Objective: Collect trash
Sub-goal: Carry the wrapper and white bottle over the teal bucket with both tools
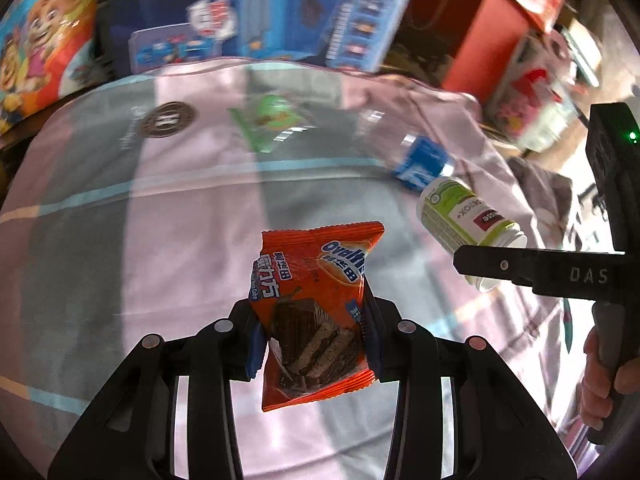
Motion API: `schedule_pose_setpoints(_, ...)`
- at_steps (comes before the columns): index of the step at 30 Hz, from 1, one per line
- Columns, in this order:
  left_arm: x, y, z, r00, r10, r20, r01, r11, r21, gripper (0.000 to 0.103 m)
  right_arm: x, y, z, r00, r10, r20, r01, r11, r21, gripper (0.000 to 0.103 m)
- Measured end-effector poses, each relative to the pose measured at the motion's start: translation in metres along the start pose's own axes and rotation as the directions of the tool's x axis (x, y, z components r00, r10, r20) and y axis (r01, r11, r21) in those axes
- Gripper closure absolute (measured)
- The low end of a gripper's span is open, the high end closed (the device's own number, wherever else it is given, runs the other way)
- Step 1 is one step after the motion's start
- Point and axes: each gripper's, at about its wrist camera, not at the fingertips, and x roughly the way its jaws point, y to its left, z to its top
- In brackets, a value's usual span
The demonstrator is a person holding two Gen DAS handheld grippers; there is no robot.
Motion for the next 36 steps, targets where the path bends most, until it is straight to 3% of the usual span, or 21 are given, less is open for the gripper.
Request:
schedule_pose_setpoints(9, -0.003, -0.089, -0.013, 0.999, -0.047, -0.024, 0.050, 0.989, 0.141, 0.063, -0.056, -0.077, -0.040, 0.996, 0.007, 0.086, -0.016, 0.995, 0.103, 0.050)
schedule_pose_setpoints(18, 0.002, -0.185, -0.022, 0.993, -0.102, -0.062, 0.115, 0.954, 0.278, 0.063, -0.107, -0.158, -0.080, 0.985, -0.018, 0.172, -0.018, 0.979, 0.203, 0.050)
schedule_pose_setpoints(28, 0.024, -0.293, -0.043, 0.980, -0.144, -0.141, 0.190, 0.888, 0.418, 0.063, -0.156, -0.255, -0.135, 0.962, -0.074, 0.263, -0.024, 0.935, 0.353, 0.050)
schedule_pose_setpoints(36, 0.045, -0.370, -0.058, 0.962, -0.175, -0.211, 0.259, 0.829, 0.496, 0.063, -0.180, -0.326, -0.175, 0.949, -0.145, 0.280, -0.006, 0.879, 0.477, 0.050)
